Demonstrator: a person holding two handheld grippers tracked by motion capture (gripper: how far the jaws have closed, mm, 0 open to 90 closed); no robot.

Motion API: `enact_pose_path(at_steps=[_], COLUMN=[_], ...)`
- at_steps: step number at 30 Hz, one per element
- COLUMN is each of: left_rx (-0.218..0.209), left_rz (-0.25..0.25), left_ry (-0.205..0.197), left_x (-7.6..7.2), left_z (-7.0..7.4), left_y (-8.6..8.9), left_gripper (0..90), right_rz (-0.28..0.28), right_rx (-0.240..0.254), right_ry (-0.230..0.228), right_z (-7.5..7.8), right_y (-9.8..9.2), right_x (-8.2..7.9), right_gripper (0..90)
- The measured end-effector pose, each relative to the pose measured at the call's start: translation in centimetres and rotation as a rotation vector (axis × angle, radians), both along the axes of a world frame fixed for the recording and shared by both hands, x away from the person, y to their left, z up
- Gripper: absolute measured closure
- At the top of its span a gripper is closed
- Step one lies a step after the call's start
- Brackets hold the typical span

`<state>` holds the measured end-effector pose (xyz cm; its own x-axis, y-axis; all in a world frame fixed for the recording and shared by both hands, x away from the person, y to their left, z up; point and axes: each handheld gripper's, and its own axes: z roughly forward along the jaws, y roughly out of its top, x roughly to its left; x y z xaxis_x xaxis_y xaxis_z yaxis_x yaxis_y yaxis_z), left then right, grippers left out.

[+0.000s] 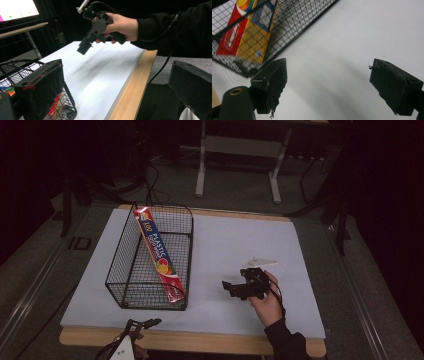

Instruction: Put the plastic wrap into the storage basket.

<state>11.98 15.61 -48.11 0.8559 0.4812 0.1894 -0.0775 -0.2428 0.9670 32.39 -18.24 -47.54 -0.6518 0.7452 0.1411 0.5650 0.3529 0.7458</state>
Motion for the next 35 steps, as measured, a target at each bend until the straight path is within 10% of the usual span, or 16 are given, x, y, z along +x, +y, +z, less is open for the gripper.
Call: enact_pose_path(at_steps=[35], left_rx=[0.002], left_rz=[-0.007], left_ry=[0.004], left_x=[0.1], left_z=[0.0], left_y=[0.0], left_gripper=[0.7], right_rz=[-0.055], right_rx=[-0.055], right_ry=[-0.024], right_z=[-2.7], right_y=[-4.8], right_x=[-5.0], right_gripper=[14.3])
